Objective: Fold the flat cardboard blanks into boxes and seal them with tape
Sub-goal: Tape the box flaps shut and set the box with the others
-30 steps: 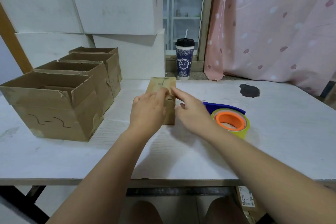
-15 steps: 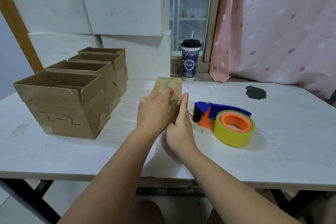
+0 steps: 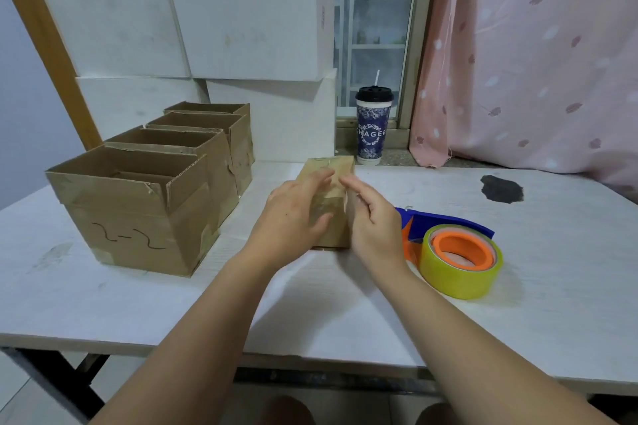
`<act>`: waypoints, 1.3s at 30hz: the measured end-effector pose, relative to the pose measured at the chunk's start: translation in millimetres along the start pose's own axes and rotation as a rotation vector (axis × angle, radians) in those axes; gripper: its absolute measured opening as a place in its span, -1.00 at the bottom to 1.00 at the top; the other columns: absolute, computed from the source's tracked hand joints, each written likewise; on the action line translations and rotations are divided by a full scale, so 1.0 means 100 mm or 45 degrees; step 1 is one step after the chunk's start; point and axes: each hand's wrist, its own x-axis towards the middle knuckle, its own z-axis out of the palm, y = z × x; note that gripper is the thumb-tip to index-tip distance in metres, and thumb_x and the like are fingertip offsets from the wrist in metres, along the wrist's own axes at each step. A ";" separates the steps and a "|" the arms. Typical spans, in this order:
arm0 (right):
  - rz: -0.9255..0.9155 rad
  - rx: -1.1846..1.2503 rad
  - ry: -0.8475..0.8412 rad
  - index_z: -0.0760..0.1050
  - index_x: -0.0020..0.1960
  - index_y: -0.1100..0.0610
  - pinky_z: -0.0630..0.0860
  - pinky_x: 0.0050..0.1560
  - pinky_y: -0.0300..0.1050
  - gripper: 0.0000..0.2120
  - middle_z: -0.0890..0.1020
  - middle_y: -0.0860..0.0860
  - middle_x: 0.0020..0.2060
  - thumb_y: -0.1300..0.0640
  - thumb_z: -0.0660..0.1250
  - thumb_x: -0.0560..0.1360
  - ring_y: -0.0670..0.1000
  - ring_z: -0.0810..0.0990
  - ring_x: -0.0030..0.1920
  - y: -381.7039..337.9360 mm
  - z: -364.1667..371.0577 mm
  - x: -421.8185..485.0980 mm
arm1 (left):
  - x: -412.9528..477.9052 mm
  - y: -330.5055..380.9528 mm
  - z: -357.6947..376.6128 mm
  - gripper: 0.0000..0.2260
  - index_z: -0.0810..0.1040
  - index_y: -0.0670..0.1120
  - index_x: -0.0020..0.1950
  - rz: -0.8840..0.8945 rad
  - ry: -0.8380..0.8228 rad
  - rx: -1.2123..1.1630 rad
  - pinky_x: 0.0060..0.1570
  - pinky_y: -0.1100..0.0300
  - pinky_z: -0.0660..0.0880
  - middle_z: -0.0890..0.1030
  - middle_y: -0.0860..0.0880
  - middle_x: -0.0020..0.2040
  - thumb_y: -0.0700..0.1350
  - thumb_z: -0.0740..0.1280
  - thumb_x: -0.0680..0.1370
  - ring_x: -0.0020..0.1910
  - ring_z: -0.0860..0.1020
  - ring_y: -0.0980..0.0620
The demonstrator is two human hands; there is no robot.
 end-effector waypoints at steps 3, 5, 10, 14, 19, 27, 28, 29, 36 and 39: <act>0.000 -0.058 -0.066 0.63 0.11 0.16 0.32 0.28 -0.42 -0.66 0.55 -0.18 0.13 0.40 0.15 0.56 -0.42 0.43 0.14 0.12 0.01 0.07 | -0.10 -0.11 0.01 -0.60 0.42 0.02 0.34 0.056 0.217 -0.219 0.27 0.33 0.25 0.45 0.07 0.31 0.06 0.28 0.51 0.29 0.38 0.15; -0.007 -0.064 -0.096 0.64 0.10 0.12 0.31 0.24 -0.48 -0.69 0.54 -0.27 0.11 0.36 0.18 0.57 -0.51 0.41 0.11 0.21 0.03 0.06 | -0.19 -0.19 0.06 -0.75 0.45 0.14 0.23 -0.150 0.451 -0.476 0.24 0.31 0.34 0.50 0.12 0.24 0.05 0.17 0.56 0.24 0.43 0.22; -0.009 -0.024 -0.137 0.64 0.12 0.09 0.32 0.23 -0.48 -0.72 0.50 -0.39 0.07 0.31 0.20 0.58 -0.48 0.42 0.15 0.29 0.02 0.09 | -0.18 -0.36 0.08 -0.68 0.60 0.07 0.05 -0.523 0.389 -1.002 0.15 0.27 0.46 0.62 0.07 0.11 -0.31 0.17 0.61 0.14 0.55 0.18; 0.003 -0.004 -0.187 0.61 0.17 0.07 0.31 0.26 -0.47 -0.72 0.49 -0.39 0.10 0.29 0.20 0.60 -0.48 0.40 0.18 0.28 -0.01 0.09 | -0.19 -0.43 0.09 -0.71 0.62 0.03 0.08 -0.522 0.323 -1.201 -0.01 0.42 0.46 0.66 0.10 0.06 -0.33 0.26 0.57 0.11 0.59 0.17; 0.027 0.022 -0.232 0.57 0.24 0.06 0.29 0.29 -0.45 -0.70 0.47 -0.40 0.13 0.28 0.22 0.59 -0.49 0.38 0.19 0.28 -0.06 0.09 | -0.20 -0.49 0.09 -0.68 0.64 0.04 0.15 -0.494 0.154 -1.554 0.14 0.22 0.48 0.61 -0.05 0.19 -0.28 0.30 0.50 0.21 0.55 0.00; 0.053 0.089 -0.194 0.58 0.09 -0.11 0.38 0.31 -0.31 -0.71 0.52 -0.36 0.11 0.27 0.30 0.55 -0.41 0.43 0.21 0.27 -0.05 0.08 | -0.24 -0.40 0.05 -0.67 0.56 0.16 0.12 -0.527 0.211 -1.060 -0.11 0.45 0.44 0.63 0.04 -0.14 -0.28 0.28 0.56 -0.18 0.56 0.24; 0.055 0.097 -0.187 0.58 0.06 -0.14 0.39 0.30 -0.30 -0.70 0.52 -0.37 0.10 0.27 0.31 0.55 -0.38 0.44 0.22 0.27 -0.05 0.08 | -0.24 -0.37 0.05 -0.67 0.54 0.19 0.09 -0.517 0.217 -0.937 -0.18 0.50 0.40 0.56 0.05 -0.17 -0.26 0.29 0.56 -0.27 0.49 0.29; 0.053 0.100 -0.182 0.57 0.04 -0.16 0.40 0.30 -0.29 -0.69 0.53 -0.37 0.09 0.27 0.31 0.55 -0.36 0.45 0.23 0.27 -0.04 0.09 | -0.25 -0.36 0.04 -0.68 0.52 0.21 0.07 -0.502 0.212 -0.854 -0.23 0.52 0.37 0.49 0.07 -0.16 -0.25 0.28 0.57 -0.32 0.44 0.31; 0.058 0.152 -0.172 0.57 0.00 -0.19 0.43 0.26 -0.28 -0.65 0.56 -0.35 0.07 0.28 0.32 0.54 -0.28 0.48 0.24 0.28 -0.03 0.10 | -0.23 -0.35 0.04 -0.72 0.44 0.19 0.07 -0.496 0.107 -0.829 -0.17 0.51 0.36 0.40 0.04 -0.11 -0.23 0.24 0.60 -0.30 0.44 0.31; 0.095 0.208 -0.169 0.59 -0.01 -0.14 0.45 0.25 -0.26 -0.71 0.57 -0.31 0.09 0.27 0.37 0.51 -0.26 0.50 0.23 0.28 -0.02 0.10 | -0.22 -0.36 0.05 -0.72 0.46 0.18 0.05 -0.497 0.123 -0.843 -0.17 0.52 0.37 0.40 0.06 -0.14 -0.24 0.26 0.59 -0.29 0.44 0.31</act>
